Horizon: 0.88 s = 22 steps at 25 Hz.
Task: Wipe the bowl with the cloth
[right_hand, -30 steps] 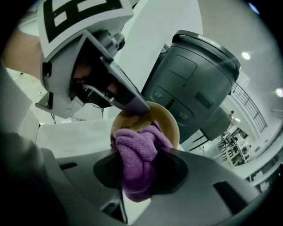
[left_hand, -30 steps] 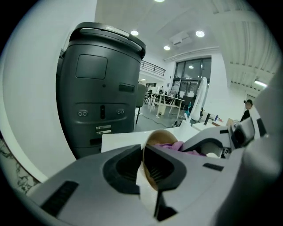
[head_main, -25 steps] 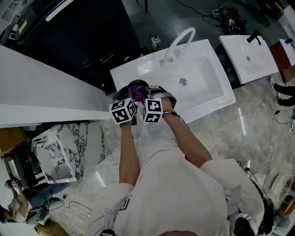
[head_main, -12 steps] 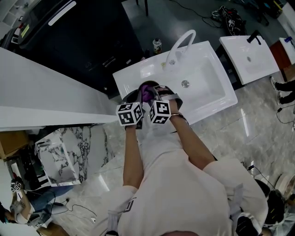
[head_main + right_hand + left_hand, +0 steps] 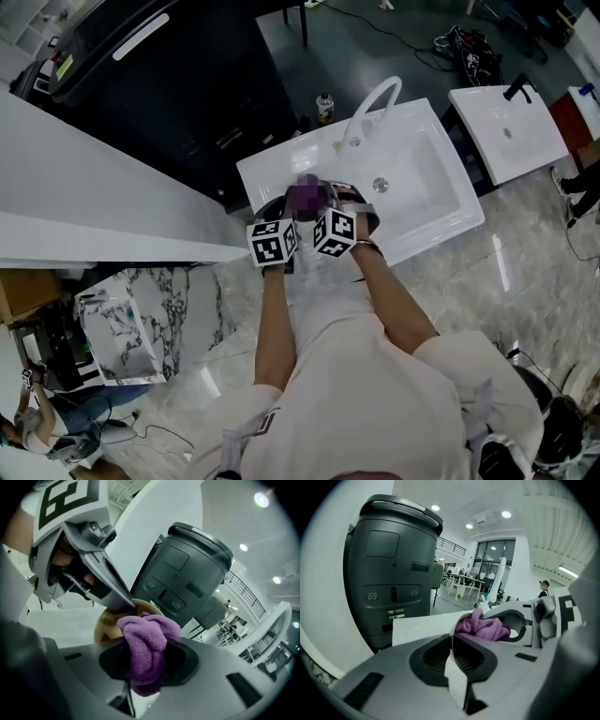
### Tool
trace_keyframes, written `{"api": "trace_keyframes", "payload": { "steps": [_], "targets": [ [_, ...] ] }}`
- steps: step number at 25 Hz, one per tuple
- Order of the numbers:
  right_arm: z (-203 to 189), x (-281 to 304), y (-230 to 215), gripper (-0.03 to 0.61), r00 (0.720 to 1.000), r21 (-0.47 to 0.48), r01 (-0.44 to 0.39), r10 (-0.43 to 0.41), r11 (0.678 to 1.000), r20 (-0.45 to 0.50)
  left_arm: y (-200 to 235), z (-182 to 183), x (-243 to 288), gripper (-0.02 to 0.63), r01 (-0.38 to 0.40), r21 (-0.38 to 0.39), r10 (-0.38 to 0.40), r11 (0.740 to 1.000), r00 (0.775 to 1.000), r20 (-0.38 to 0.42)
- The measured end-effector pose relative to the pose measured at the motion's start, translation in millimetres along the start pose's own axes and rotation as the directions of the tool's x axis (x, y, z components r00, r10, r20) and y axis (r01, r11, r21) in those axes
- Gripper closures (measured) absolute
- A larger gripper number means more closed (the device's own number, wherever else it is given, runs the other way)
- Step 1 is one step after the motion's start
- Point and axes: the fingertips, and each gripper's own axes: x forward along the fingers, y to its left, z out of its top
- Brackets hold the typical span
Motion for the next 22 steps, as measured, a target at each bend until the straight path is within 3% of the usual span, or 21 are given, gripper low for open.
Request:
{"api": "trace_keyframes", "payload": {
  "steps": [5,9,15,19,22],
  "targets": [
    [2.2,3.9,9.5,0.472,0.999,-0.047,-0.039,0.039,0.998,-0.011,17.4,7.1,-7.6,0.588,-0.058,-0.006,0.058,0.998,0.997,0.048],
    [6.6,4.4,32.1,0.472,0.989,-0.050,-0.149,0.148,0.988,-0.028,28.5,9.2,-15.5,0.588,-0.094,-0.024,0.095,0.995,0.993,0.074],
    [30.4,1.4,62.5,0.476,0.967,-0.136,-0.255,0.255,0.957,-0.017,30.9,14.3,-21.4,0.583,-0.063,-0.090,0.072,0.994,0.992,0.107],
    [40.8,2.1,65.4,0.476,0.975,-0.212,-0.218,0.223,0.953,0.001,20.4,11.1,-19.6,0.580,0.011,-0.079,-0.004,0.997,0.996,0.092],
    [42.9,7.5,51.4,0.474,0.986,-0.211,-0.156,0.163,0.965,0.020,20.5,14.2,-18.3,0.584,0.064,-0.072,-0.057,0.995,0.994,0.098]
  ]
}}
